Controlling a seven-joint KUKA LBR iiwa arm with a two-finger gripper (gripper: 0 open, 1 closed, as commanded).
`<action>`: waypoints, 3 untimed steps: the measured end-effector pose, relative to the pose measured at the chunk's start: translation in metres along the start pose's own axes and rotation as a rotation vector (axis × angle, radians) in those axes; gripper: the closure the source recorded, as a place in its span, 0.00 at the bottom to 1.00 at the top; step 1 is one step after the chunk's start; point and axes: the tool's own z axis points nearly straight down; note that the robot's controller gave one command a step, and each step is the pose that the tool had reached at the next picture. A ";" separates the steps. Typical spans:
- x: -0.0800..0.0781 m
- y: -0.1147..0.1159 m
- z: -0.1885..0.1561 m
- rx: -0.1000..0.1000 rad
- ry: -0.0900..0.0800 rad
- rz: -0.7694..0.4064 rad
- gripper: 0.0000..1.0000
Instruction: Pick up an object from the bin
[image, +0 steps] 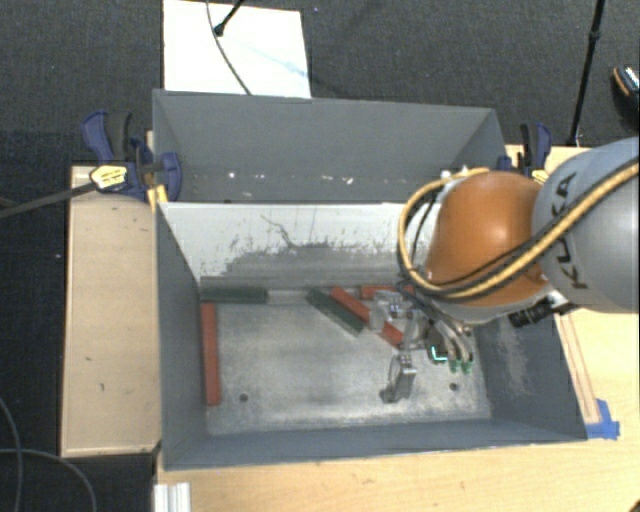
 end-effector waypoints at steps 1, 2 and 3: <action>-0.060 -0.035 0.107 0.001 -0.007 0.018 0.00; -0.074 -0.108 0.106 0.002 -0.012 0.214 0.00; -0.081 -0.057 0.106 -0.004 -0.013 0.437 0.00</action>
Offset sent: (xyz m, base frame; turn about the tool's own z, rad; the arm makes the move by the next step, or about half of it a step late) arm 0.0598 -0.0329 -0.1037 0.0153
